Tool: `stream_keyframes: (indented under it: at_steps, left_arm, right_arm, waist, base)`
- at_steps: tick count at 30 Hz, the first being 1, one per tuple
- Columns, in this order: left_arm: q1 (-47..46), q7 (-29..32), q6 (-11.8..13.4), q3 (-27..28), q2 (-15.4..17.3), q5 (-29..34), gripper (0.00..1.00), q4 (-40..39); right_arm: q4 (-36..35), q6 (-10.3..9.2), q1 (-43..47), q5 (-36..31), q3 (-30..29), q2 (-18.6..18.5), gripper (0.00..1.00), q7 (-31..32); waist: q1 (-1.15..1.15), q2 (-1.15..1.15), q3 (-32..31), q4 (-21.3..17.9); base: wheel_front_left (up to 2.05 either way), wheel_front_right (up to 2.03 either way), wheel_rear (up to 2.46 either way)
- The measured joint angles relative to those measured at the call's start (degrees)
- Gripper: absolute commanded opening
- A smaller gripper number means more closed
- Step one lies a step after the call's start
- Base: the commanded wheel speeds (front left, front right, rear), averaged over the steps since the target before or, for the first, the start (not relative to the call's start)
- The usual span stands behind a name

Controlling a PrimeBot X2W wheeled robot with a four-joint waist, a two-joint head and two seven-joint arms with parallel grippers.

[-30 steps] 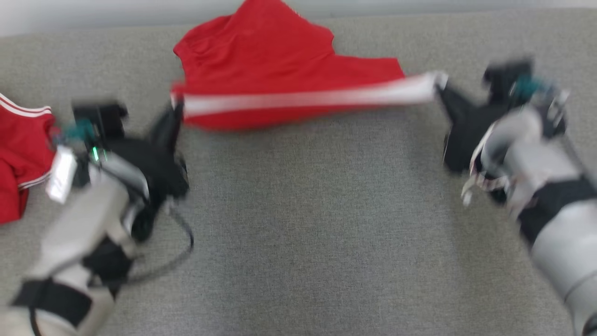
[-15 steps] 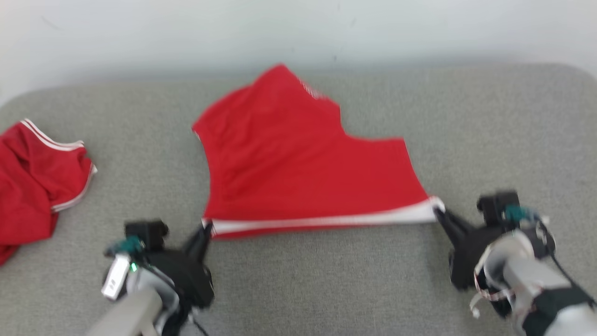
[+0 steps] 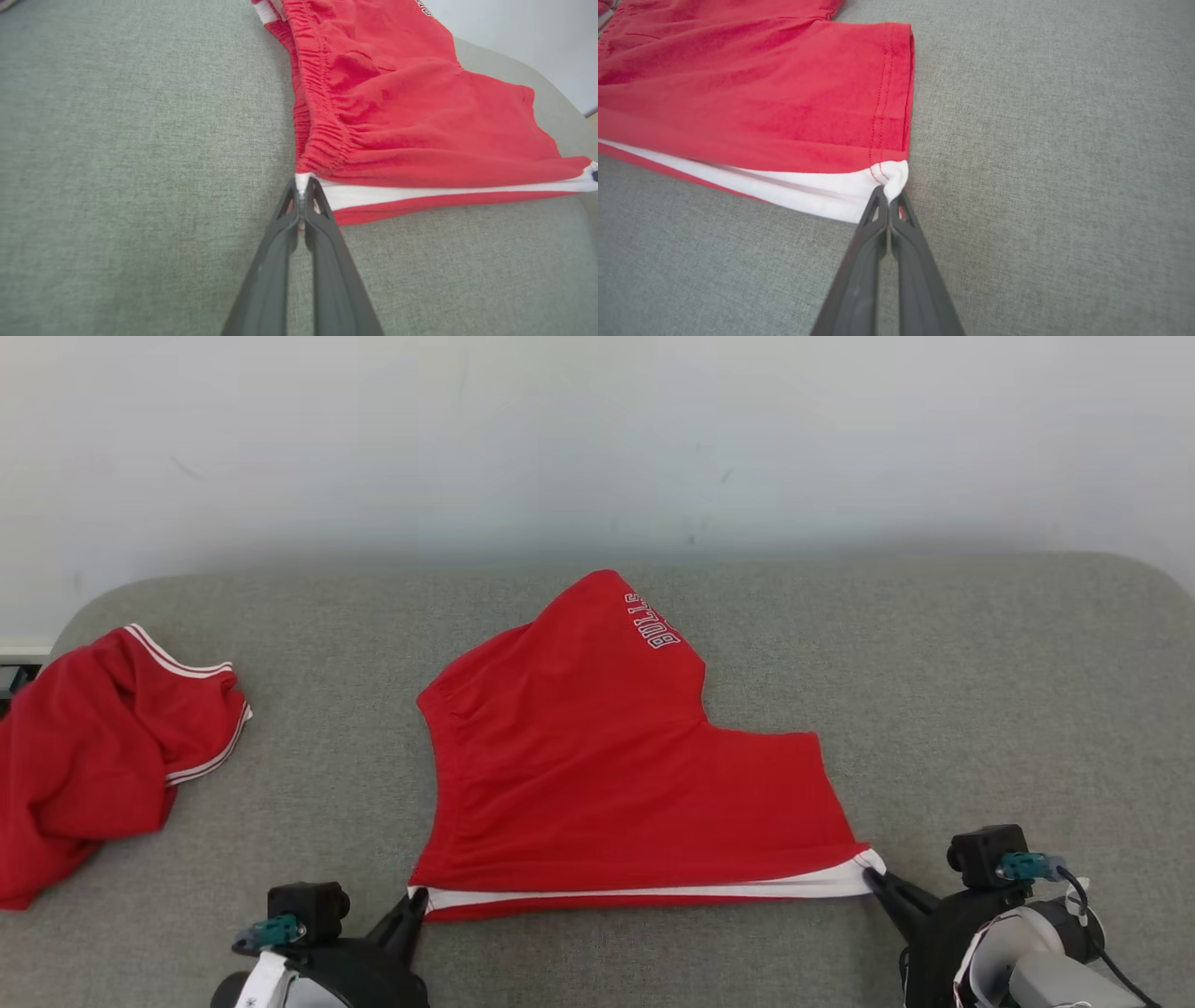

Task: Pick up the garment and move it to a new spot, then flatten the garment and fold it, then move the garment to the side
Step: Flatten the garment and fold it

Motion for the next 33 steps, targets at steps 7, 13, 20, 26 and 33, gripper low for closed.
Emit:
stream_keyframes:
  at_steps: [7,13,20,26,33]
  left_arm:
    - [-0.7,0.0,0.6,0.3,1.0,0.8,0.0,-2.9]
    - [-5.6,4.9,-4.8,-1.4,2.3,1.3,0.0,-4.9]
    - [-21.3,22.4,-6.4,-0.4,4.0,-5.4,0.0,-4.7]
    - [-43.7,15.9,-6.4,11.2,3.4,-7.2,0.0,-5.9]
    - [-49.4,1.5,-5.9,14.4,3.0,-1.9,0.0,-9.8]
  right_arm:
    - [-2.0,-0.01,-2.8,0.0,2.6,-0.7,0.0,6.1]
    - [-3.3,-0.01,-10.6,0.1,7.5,-0.9,0.0,19.4]
    - [0.6,-0.32,-31.0,5.1,3.6,2.7,0.0,35.8]
    - [1.7,-4.23,-53.5,0.7,-4.4,0.7,0.0,24.7]
    - [-1.4,-4.22,-56.9,-5.3,-5.8,-1.2,0.0,4.0]
  waist:
    - [0.01,0.0,1.3,-0.4]
    - [0.01,0.01,3.4,-1.0]
    - [0.03,0.02,8.0,-2.0]
    - [0.04,0.02,12.7,-2.8]
    - [0.04,0.03,18.4,-2.6]
  base:
    - [0.0,0.0,0.0]
    - [0.0,0.0,0.0]
    - [0.0,0.0,0.0]
    - [0.0,0.0,0.0]
    - [0.0,0.0,0.0]
